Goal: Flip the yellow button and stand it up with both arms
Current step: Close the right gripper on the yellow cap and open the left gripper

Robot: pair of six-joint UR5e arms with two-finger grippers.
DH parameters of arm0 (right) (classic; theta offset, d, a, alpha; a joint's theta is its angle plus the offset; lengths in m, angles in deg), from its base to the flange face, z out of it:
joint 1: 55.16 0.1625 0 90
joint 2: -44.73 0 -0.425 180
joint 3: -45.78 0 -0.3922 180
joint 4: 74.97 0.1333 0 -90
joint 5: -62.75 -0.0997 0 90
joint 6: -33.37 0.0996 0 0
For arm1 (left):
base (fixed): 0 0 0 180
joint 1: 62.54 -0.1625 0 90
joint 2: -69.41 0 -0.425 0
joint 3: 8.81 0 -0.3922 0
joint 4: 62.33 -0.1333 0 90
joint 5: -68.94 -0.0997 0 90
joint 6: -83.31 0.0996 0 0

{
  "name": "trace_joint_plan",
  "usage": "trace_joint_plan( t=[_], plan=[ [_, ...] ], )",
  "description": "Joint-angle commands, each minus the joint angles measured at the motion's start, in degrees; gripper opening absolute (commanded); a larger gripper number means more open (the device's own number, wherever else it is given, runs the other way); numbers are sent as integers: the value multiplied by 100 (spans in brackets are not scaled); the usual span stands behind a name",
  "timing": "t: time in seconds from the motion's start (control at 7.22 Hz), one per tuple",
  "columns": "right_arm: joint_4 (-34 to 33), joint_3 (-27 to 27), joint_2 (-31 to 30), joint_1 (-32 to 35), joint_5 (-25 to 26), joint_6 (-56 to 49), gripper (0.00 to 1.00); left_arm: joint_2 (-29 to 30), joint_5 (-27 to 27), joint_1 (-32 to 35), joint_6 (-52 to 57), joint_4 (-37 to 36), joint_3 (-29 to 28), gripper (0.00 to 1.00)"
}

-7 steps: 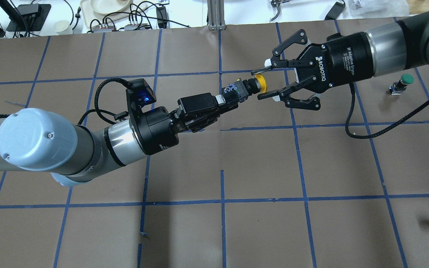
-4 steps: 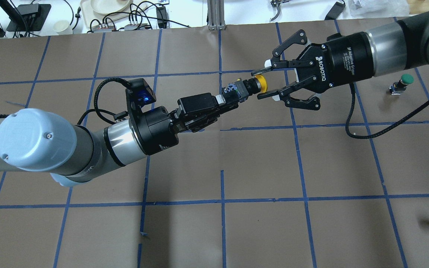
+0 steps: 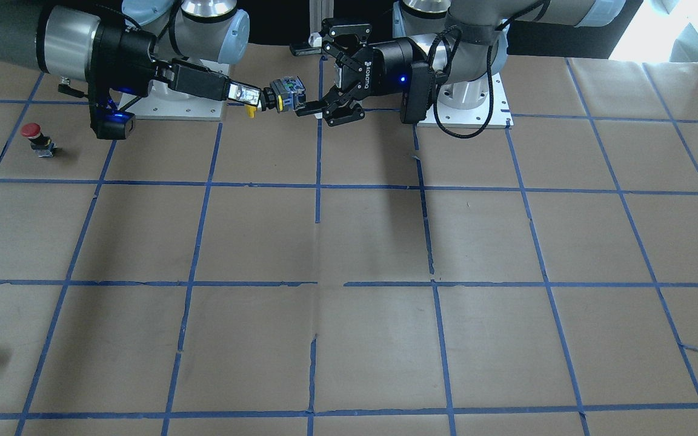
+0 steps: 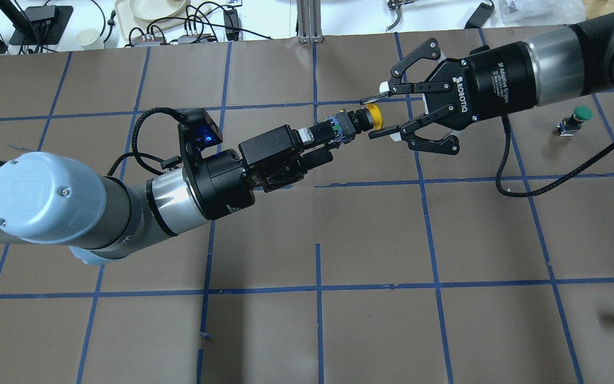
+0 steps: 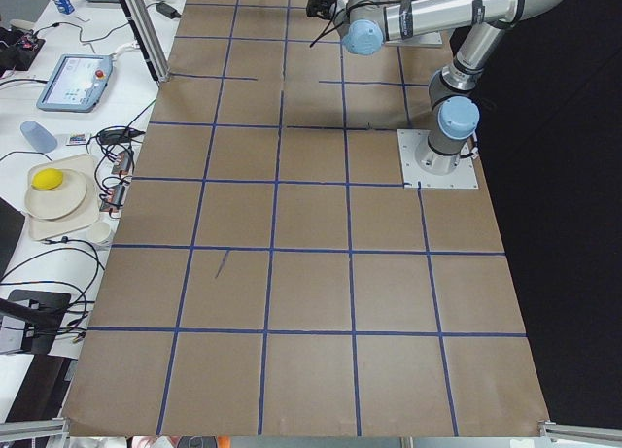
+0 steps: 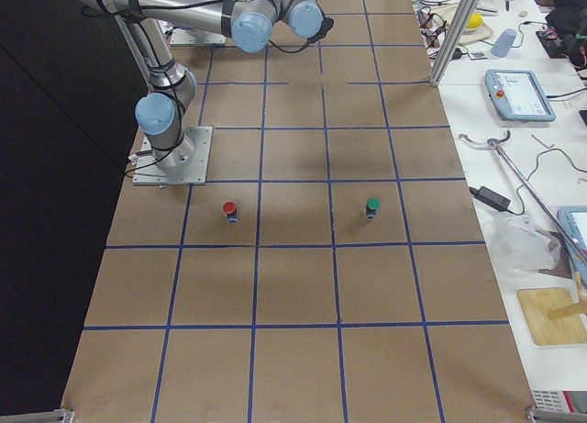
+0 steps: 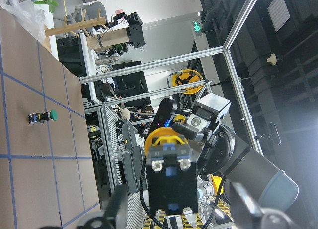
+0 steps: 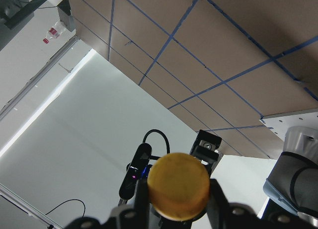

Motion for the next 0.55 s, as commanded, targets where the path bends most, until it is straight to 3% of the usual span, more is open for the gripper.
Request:
trace_joint_plan(
  t=[0.0, 0.14, 0.28, 0.42],
  plan=[
    [-159, 90, 45, -114, 402, -40, 27, -22, -28, -131, 24, -2, -47, 100],
    [-412, 248, 27, -246, 1406, -6, 25, -13, -358, -367, -11, 15, -160, 100],
    [-484, 336, 1, -317, 2156, -93, 22, 57, -1093, -787, -133, 58, -318, 100],
    [-894, 354, -16, -309, 3251, -128, 21, 162, -1631, -1252, -291, 24, -459, 100]
  ],
)
